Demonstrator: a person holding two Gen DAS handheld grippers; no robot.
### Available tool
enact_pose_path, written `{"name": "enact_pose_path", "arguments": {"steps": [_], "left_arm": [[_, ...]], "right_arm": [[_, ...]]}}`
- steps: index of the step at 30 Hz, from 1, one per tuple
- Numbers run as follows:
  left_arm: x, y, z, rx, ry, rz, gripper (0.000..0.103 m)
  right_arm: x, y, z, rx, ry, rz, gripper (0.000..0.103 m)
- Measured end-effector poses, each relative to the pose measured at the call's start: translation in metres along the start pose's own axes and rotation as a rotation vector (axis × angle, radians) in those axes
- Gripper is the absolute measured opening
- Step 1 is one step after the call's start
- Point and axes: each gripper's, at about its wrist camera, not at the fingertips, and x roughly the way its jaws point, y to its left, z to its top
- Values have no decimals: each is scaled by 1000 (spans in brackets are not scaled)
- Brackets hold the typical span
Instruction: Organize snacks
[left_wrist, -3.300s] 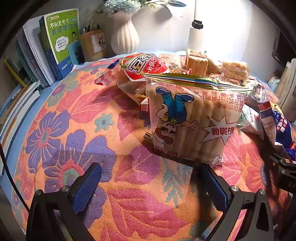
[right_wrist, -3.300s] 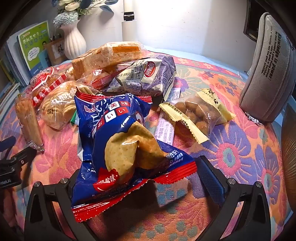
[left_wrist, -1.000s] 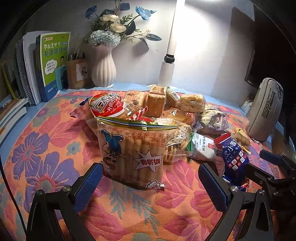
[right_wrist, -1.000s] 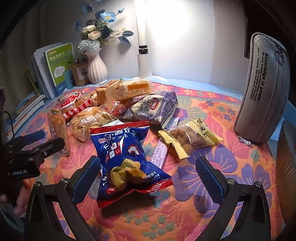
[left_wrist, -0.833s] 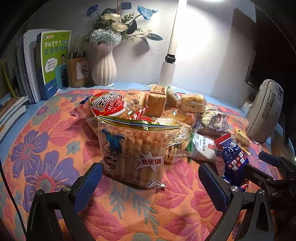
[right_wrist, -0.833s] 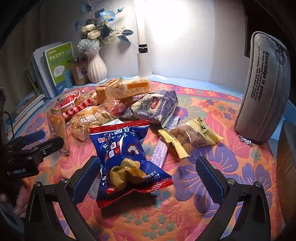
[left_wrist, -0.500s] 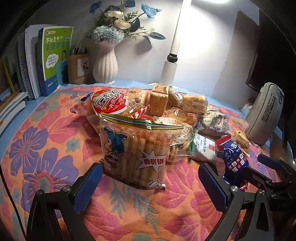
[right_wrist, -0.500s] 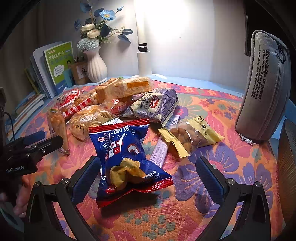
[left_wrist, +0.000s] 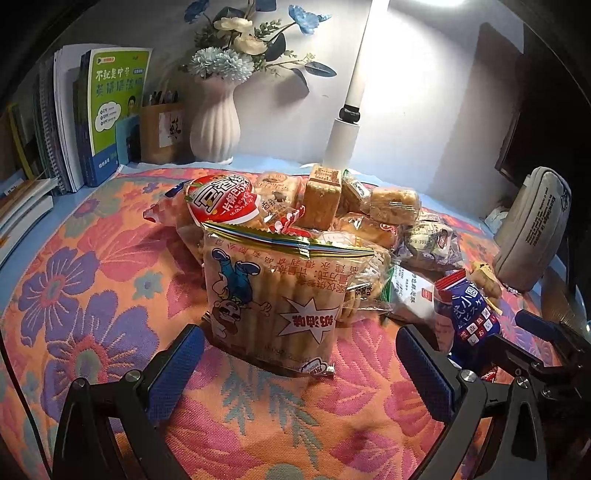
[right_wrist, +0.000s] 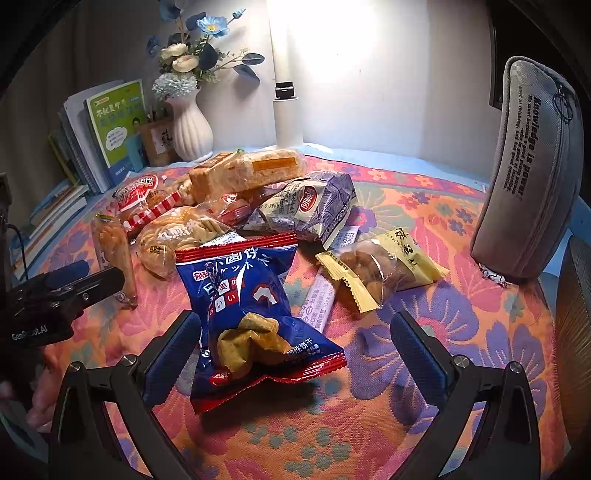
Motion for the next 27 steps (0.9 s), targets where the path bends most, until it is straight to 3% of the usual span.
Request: {"name": "enact_pose_path", "arguments": {"steps": [27], "left_arm": [[1, 3, 1, -16, 5, -10, 103]], "right_arm": [[1, 1, -1, -1, 3, 0, 103]]}}
